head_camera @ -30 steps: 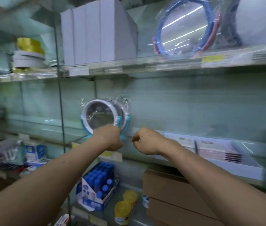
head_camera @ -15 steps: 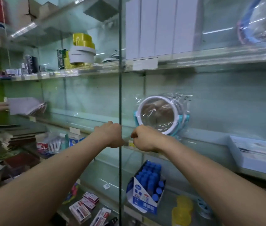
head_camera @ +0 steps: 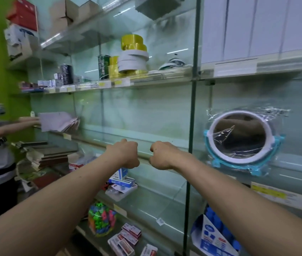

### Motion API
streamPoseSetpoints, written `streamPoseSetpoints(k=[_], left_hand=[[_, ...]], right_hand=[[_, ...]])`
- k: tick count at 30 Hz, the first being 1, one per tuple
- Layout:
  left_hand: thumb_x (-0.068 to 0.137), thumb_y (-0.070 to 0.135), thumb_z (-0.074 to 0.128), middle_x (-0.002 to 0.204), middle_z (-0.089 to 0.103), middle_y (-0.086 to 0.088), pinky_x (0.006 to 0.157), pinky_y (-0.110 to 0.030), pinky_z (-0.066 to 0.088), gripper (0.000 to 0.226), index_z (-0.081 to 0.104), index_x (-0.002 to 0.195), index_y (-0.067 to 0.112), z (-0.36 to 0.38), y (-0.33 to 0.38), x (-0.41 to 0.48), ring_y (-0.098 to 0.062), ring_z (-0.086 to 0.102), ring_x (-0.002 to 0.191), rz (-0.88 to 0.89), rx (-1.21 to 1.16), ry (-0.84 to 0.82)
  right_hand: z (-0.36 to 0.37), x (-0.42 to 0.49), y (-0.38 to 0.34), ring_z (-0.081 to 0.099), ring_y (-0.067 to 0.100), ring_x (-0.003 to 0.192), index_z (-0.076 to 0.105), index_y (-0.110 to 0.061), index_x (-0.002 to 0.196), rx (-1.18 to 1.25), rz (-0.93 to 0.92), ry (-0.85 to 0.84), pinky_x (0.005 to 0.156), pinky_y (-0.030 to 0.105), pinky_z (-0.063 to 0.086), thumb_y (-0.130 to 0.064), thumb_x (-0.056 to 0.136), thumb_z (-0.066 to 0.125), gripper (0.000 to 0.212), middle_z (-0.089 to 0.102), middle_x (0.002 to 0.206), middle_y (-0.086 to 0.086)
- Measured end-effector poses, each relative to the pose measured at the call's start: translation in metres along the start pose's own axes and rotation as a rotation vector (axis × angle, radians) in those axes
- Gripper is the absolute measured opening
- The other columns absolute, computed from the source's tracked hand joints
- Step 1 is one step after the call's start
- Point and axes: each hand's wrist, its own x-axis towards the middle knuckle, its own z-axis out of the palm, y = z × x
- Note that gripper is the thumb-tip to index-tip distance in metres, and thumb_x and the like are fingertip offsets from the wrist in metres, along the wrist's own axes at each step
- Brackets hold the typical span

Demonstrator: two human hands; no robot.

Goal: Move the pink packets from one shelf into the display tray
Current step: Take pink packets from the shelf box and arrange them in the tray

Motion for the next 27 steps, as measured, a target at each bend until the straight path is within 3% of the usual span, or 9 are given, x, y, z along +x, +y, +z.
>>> streamPoseSetpoints(k=[2, 9, 17, 20, 21, 24, 27], left_hand=[[0.085, 0.034, 0.056, 0.134, 0.043, -0.007, 0.095, -0.042, 0.040, 0.054, 0.040, 0.136, 0.025, 0.005, -0.015, 0.010, -0.027, 0.049, 0.121, -0.015, -0.003, 0.001], [0.080, 0.037, 0.063, 0.137, 0.044, -0.006, 0.103, -0.045, 0.039, 0.063, 0.039, 0.137, 0.023, 0.023, -0.063, 0.055, -0.026, 0.046, 0.125, -0.034, -0.004, -0.022], [0.083, 0.035, 0.062, 0.144, 0.039, -0.007, 0.106, -0.048, 0.037, 0.068, 0.032, 0.143, 0.025, 0.034, -0.117, 0.123, -0.026, 0.042, 0.131, -0.088, 0.054, -0.008], [0.081, 0.033, 0.062, 0.144, 0.040, -0.009, 0.106, -0.045, 0.039, 0.071, 0.032, 0.144, 0.022, 0.034, -0.138, 0.152, -0.026, 0.042, 0.130, -0.094, 0.040, -0.002], [0.082, 0.033, 0.063, 0.145, 0.039, -0.008, 0.106, -0.046, 0.038, 0.072, 0.031, 0.145, 0.021, 0.035, -0.145, 0.161, -0.026, 0.040, 0.132, -0.094, 0.040, -0.002], [0.081, 0.034, 0.064, 0.147, 0.039, -0.005, 0.108, -0.048, 0.035, 0.074, 0.030, 0.146, 0.021, 0.040, -0.165, 0.185, -0.025, 0.036, 0.135, -0.096, 0.054, -0.013], [0.081, 0.033, 0.063, 0.144, 0.041, -0.004, 0.107, -0.048, 0.036, 0.070, 0.032, 0.144, 0.023, 0.046, -0.182, 0.206, -0.024, 0.037, 0.134, -0.107, 0.040, -0.019]], right_hand=[[0.006, 0.016, -0.012, 0.055, 0.031, 0.101, 0.058, -0.007, 0.099, -0.011, -0.017, -0.008, 0.072, 0.031, 0.046, -0.010, 0.089, 0.046, 0.016, 0.059, 0.103, 0.008], [0.030, 0.077, -0.045, 0.049, 0.028, 0.082, 0.050, -0.014, 0.089, -0.020, -0.069, -0.022, 0.067, 0.028, 0.039, -0.016, 0.088, 0.054, 0.005, 0.057, 0.097, 0.010], [0.047, 0.161, -0.068, 0.057, 0.030, 0.102, 0.054, -0.005, 0.108, 0.022, -0.087, -0.005, 0.074, 0.032, 0.043, -0.013, 0.092, 0.051, 0.019, 0.060, 0.112, 0.012], [0.052, 0.193, -0.079, 0.052, 0.028, 0.091, 0.049, -0.008, 0.091, 0.003, -0.119, -0.013, 0.063, 0.030, 0.038, -0.010, 0.092, 0.049, 0.002, 0.053, 0.098, 0.012], [0.054, 0.205, -0.083, 0.050, 0.027, 0.087, 0.046, -0.008, 0.086, 0.005, -0.120, -0.010, 0.058, 0.029, 0.036, -0.009, 0.091, 0.050, 0.006, 0.051, 0.095, 0.010], [0.059, 0.235, -0.095, 0.050, 0.026, 0.086, 0.050, -0.009, 0.098, 0.021, -0.133, -0.025, 0.066, 0.031, 0.039, -0.013, 0.091, 0.051, 0.008, 0.052, 0.095, 0.010], [0.065, 0.259, -0.106, 0.056, 0.030, 0.098, 0.053, -0.005, 0.115, 0.042, -0.151, -0.039, 0.074, 0.033, 0.041, -0.020, 0.092, 0.051, 0.027, 0.058, 0.109, 0.013]])
